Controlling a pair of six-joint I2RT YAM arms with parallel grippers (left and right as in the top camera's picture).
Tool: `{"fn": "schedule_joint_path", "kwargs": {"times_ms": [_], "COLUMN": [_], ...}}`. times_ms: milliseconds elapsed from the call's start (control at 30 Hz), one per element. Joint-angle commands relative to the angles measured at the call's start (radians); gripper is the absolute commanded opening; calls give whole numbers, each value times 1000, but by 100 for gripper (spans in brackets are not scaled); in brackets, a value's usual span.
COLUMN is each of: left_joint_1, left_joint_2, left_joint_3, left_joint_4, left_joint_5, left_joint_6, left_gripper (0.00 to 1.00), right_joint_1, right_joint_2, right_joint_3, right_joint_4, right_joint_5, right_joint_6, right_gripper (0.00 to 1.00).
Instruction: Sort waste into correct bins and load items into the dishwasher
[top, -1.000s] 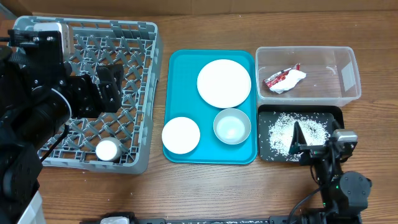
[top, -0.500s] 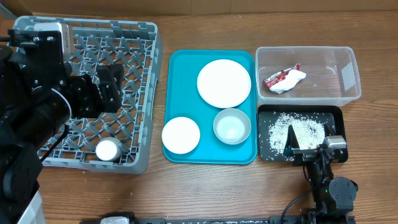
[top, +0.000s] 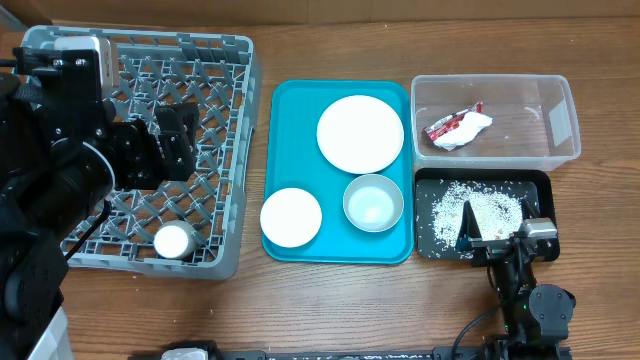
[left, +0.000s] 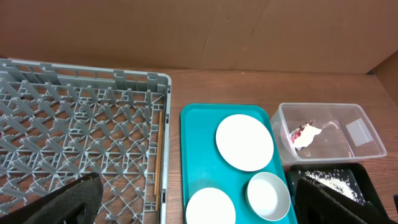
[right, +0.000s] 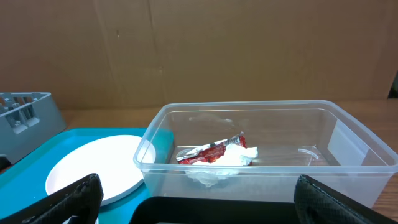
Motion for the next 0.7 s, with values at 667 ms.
{"fn": "schedule_joint_path", "kwargs": {"times_ms": [667], "left_joint_1": [-297], "left_joint_2": [375], "left_joint_3": [-73], "left_joint_4": [-35], "left_joint_5": [277], "left_joint_6": [-25], "left_gripper": [71], "right_joint_1": [-5], "right_joint_2": [-12], "right_joint_3": [-11], "right_joint_4": [4], "right_joint_5": [2], "right_joint_6": [-4], "right_gripper": [100]}}
